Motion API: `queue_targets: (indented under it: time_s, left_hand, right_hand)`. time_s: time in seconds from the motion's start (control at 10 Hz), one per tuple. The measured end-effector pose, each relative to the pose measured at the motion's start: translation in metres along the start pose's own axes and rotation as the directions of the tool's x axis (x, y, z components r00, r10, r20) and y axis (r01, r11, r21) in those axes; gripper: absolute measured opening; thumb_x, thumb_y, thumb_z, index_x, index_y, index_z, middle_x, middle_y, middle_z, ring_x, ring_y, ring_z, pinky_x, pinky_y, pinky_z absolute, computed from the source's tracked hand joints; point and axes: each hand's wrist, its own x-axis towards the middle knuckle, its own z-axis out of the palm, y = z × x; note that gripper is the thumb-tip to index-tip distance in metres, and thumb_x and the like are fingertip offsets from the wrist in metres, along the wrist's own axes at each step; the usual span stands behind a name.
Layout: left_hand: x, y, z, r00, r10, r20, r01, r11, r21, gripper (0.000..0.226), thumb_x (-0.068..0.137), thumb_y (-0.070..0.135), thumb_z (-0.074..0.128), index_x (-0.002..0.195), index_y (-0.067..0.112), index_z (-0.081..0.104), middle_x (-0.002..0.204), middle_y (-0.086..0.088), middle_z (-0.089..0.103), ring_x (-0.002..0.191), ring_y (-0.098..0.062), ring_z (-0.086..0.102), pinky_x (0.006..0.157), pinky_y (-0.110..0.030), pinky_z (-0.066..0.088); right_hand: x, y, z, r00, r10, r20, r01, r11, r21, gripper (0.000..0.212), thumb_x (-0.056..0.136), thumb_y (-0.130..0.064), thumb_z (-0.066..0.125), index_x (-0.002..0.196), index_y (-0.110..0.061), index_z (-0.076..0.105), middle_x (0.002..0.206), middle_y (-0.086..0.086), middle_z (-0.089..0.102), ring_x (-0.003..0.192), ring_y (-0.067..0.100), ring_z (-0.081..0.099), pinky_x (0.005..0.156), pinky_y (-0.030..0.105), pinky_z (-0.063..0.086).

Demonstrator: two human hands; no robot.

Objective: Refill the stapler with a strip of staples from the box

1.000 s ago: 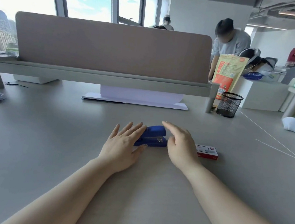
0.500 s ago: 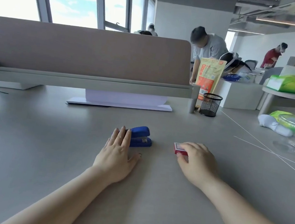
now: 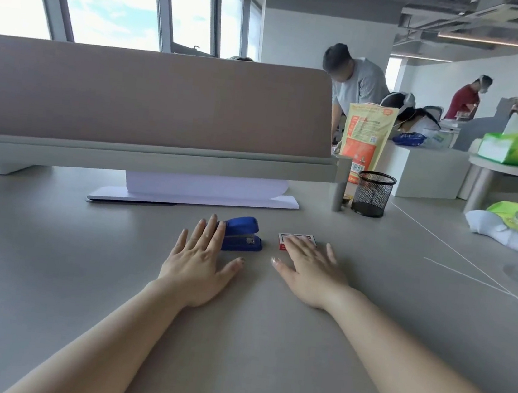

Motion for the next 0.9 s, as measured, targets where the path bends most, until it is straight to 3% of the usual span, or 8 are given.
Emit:
queue_targets:
  time_s: [0.3, 0.7, 0.8, 0.9]
  left_hand:
    - [0.082, -0.028, 0.01, 0.998, 0.038, 0.041, -0.038, 0.999, 0.014, 0.078, 0.087, 0.067, 0.013, 0.144, 0.026, -0.021, 0.153, 0.009, -0.027, 0.139, -0.007, -0.026, 0.117, -0.036, -0.013]
    - [0.104, -0.032, 0.013, 0.998, 0.049, 0.039, -0.05, 0.998, 0.026, 0.077, 0.087, 0.068, 0.01, 0.143, 0.025, -0.022, 0.153, 0.007, -0.027, 0.139, -0.008, -0.026, 0.117, -0.038, -0.014]
    - [0.102, -0.032, 0.013, 0.997, 0.067, -0.04, -0.067, 0.998, 0.001, 0.077, 0.087, 0.067, 0.009, 0.143, 0.026, -0.024, 0.152, 0.009, -0.028, 0.139, -0.008, -0.026, 0.117, -0.038, -0.014]
    - [0.097, -0.031, 0.012, 0.982, 0.079, -0.171, -0.083, 0.996, -0.018, 0.073, 0.089, 0.064, 0.01, 0.145, 0.027, -0.019, 0.155, 0.011, -0.021, 0.14, -0.007, -0.023, 0.117, -0.035, -0.015]
  right_hand:
    - [0.089, 0.011, -0.003, 0.998, -0.014, 0.057, 0.011, 0.999, 0.051, 0.066, 0.091, -0.059, 0.015, 0.147, -0.025, 0.007, 0.159, -0.006, 0.002, 0.146, 0.012, -0.003, 0.12, 0.041, -0.004]
    - [0.111, 0.016, 0.007, 0.999, -0.021, 0.042, 0.021, 1.0, -0.015, 0.069, 0.089, -0.061, 0.012, 0.147, -0.025, 0.003, 0.159, -0.007, -0.003, 0.146, 0.012, -0.007, 0.119, 0.039, -0.005]
    - [0.107, 0.016, 0.008, 0.999, -0.017, -0.031, 0.017, 1.0, -0.005, 0.069, 0.089, -0.061, 0.012, 0.147, -0.026, 0.002, 0.159, -0.008, -0.008, 0.146, 0.011, -0.009, 0.119, 0.04, -0.008]
    - [0.103, 0.016, 0.004, 0.984, -0.017, -0.175, 0.029, 0.997, 0.067, 0.062, 0.093, -0.053, 0.02, 0.146, -0.022, 0.013, 0.159, -0.005, 0.0, 0.147, 0.013, -0.003, 0.119, 0.04, -0.005]
